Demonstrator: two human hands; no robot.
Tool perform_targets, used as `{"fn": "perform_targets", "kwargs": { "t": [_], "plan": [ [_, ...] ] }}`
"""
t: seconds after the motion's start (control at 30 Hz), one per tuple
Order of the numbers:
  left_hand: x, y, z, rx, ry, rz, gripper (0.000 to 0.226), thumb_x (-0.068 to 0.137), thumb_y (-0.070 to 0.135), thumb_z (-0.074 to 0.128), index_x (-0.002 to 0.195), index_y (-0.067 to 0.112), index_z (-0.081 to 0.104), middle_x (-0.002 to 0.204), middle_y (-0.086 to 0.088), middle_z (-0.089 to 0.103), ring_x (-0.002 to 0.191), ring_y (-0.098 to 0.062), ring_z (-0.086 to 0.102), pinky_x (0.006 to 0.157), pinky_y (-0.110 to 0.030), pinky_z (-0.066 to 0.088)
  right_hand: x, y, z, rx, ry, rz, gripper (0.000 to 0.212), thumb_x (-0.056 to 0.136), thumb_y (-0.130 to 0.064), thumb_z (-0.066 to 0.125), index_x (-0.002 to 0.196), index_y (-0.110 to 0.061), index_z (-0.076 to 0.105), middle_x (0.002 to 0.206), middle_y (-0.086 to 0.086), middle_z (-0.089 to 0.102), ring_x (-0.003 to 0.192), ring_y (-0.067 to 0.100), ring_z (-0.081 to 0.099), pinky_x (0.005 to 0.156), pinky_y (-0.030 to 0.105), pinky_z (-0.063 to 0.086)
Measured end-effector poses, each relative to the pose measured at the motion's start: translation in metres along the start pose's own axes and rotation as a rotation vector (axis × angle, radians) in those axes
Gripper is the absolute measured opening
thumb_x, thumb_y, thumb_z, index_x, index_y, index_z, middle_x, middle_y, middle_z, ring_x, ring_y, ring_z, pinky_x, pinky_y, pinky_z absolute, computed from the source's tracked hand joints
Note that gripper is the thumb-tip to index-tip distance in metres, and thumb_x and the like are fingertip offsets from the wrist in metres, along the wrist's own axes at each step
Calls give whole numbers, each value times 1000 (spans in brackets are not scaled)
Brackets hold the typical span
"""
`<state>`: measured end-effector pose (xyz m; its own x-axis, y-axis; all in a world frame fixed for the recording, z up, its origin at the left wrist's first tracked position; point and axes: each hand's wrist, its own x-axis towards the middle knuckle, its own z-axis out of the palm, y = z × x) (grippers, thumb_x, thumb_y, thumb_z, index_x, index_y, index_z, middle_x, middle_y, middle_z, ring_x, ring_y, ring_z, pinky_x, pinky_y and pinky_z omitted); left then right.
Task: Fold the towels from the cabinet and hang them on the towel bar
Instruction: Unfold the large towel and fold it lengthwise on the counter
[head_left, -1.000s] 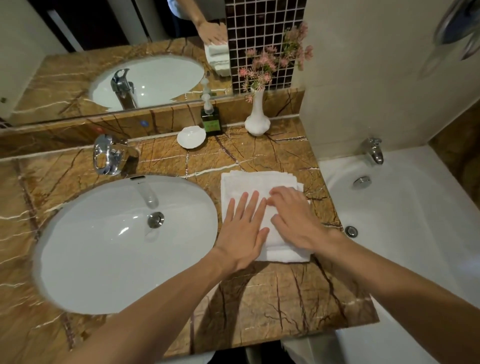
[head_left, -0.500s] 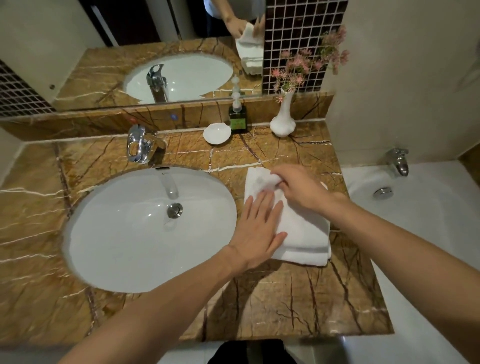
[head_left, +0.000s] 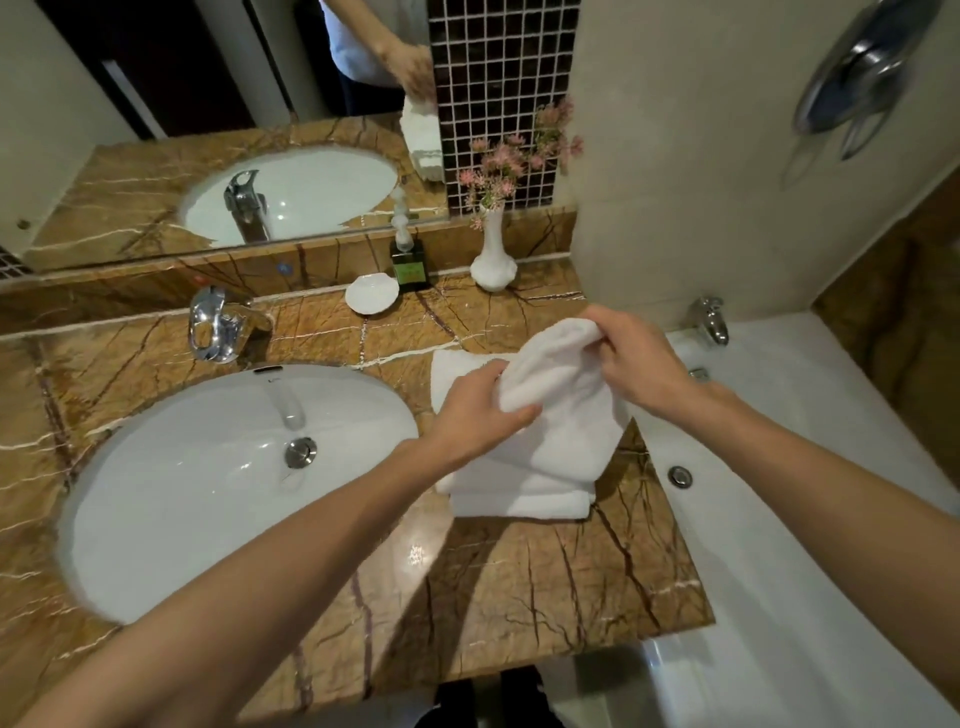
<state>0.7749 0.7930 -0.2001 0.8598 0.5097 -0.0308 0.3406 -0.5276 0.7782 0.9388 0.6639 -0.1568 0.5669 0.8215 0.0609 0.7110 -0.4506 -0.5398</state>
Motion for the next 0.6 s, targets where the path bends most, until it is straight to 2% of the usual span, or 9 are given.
{"fn": "perform_targets", "kwargs": {
  "t": [0.1, 0.23, 0.33, 0.43, 0.5, 0.57, 0.6],
  "plan": [
    [12, 20, -15, 69, -198, 38, 29, 73, 36, 74, 97, 29, 59, 88, 10, 61, 80, -9, 58, 58, -17, 40, -8, 14, -14, -24, 68, 57, 23, 86, -3, 46, 100, -16, 59, 97, 15, 67, 91, 36, 60, 76, 44, 50],
    [20, 40, -20, 280, -364, 106, 24, 76, 27, 75, 97, 20, 64, 89, 5, 62, 80, -14, 57, 62, -24, 40, -17, 34, -38, -78, 179, 154, 22, 87, -6, 47, 104, -15, 58, 99, 16, 68, 91, 39, 61, 74, 45, 52],
    [23, 55, -12, 328, -293, 224, 16, 82, 21, 70, 95, 16, 64, 88, 3, 58, 83, -20, 56, 65, -27, 36, -22, 47, -59, -117, 214, 257, 28, 88, -7, 46, 112, -16, 58, 106, 16, 67, 95, 41, 60, 77, 47, 52],
    [25, 72, -1, 367, -153, 287, 18, 85, 20, 63, 101, 13, 62, 98, -4, 64, 91, -24, 57, 70, -33, 43, -26, 52, -76, -157, 161, 280, 32, 85, -9, 47, 114, -12, 58, 111, 17, 66, 100, 40, 60, 79, 38, 49],
    [27, 83, 3, 363, -106, 325, 15, 85, 19, 61, 99, 14, 60, 98, -5, 64, 90, -26, 57, 70, -34, 44, -31, 46, -85, -88, 160, 299, 36, 84, -14, 52, 119, -15, 56, 115, 13, 64, 105, 36, 59, 84, 37, 48],
    [30, 94, 2, 380, -88, 387, 7, 85, 17, 58, 88, 19, 52, 88, -1, 60, 87, -29, 57, 64, -34, 39, -35, 38, -91, -106, 170, 224, 44, 84, -22, 57, 128, -15, 52, 125, 11, 59, 113, 32, 55, 95, 42, 46],
    [32, 100, 0, 399, -79, 417, 10, 86, 16, 57, 86, 21, 49, 86, 0, 57, 86, -30, 57, 62, -33, 37, -37, 32, -94, -200, 156, 140, 47, 85, -26, 58, 130, -15, 50, 128, 12, 57, 116, 32, 53, 98, 44, 43]
  ]
}}
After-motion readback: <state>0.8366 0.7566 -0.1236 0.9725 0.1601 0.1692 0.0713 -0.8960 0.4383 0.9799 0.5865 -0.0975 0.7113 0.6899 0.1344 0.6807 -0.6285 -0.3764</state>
